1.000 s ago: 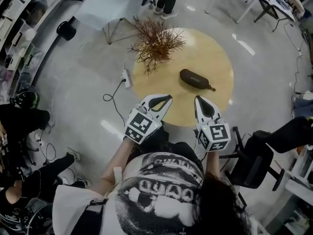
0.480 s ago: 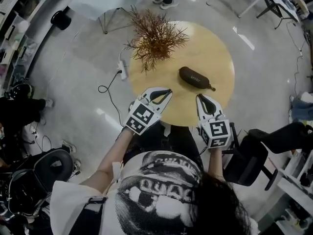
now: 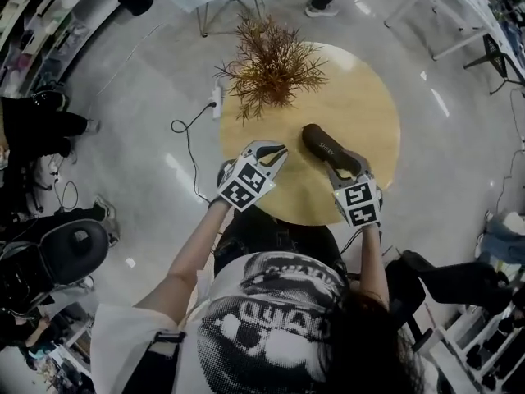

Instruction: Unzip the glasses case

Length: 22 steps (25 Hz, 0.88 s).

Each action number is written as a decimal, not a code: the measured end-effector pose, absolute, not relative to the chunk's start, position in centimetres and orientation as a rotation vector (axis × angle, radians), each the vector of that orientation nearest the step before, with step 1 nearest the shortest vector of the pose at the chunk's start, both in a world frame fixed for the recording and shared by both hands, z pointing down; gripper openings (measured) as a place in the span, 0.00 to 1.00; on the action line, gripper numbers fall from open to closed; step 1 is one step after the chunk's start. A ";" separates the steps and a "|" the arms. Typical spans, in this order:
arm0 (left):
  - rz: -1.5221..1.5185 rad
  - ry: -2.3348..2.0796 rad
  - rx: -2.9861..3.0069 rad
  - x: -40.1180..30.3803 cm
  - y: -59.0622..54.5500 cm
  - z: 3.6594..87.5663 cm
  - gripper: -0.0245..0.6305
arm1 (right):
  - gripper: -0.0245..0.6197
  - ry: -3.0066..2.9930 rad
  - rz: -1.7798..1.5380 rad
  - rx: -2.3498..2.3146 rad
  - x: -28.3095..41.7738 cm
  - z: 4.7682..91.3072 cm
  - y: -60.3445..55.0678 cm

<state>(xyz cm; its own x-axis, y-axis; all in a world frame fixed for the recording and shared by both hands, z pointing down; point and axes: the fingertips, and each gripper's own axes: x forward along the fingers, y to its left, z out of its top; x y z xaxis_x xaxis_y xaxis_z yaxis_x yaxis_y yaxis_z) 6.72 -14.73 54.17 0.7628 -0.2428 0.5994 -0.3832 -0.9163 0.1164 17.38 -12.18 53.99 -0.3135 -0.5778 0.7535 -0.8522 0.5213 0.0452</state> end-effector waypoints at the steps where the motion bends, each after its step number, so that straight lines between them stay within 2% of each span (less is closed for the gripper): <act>1: 0.915 -0.491 2.717 7.0 -15.0 55.0 0.07 | 0.30 -2.014 0.460 1.098 17.6 55.0 -12.4; 8: 1.192 -0.431 2.763 9.2 -17.1 59.4 0.07 | 0.44 -2.031 0.433 0.801 17.5 58.8 -13.7; 10: 1.255 -0.384 2.781 9.9 -17.7 60.3 0.07 | 0.44 -2.028 0.411 0.750 17.3 59.4 -14.0; 11: 1.286 -0.352 2.789 10.2 -18.0 60.7 0.11 | 0.44 -2.022 0.399 0.726 17.3 59.8 -14.0; 12: 1.318 -0.320 2.797 10.4 -18.2 61.1 0.20 | 0.44 -2.017 0.388 0.702 17.3 60.2 -14.0; 13: 1.351 -0.290 2.805 10.7 -18.5 61.3 0.23 | 0.46 -2.017 0.382 0.680 17.3 60.4 -13.9; 22: 1.621 0.101 2.894 11.7 -19.4 63.6 0.23 | 0.46 -2.111 0.385 0.512 17.7 60.5 -13.9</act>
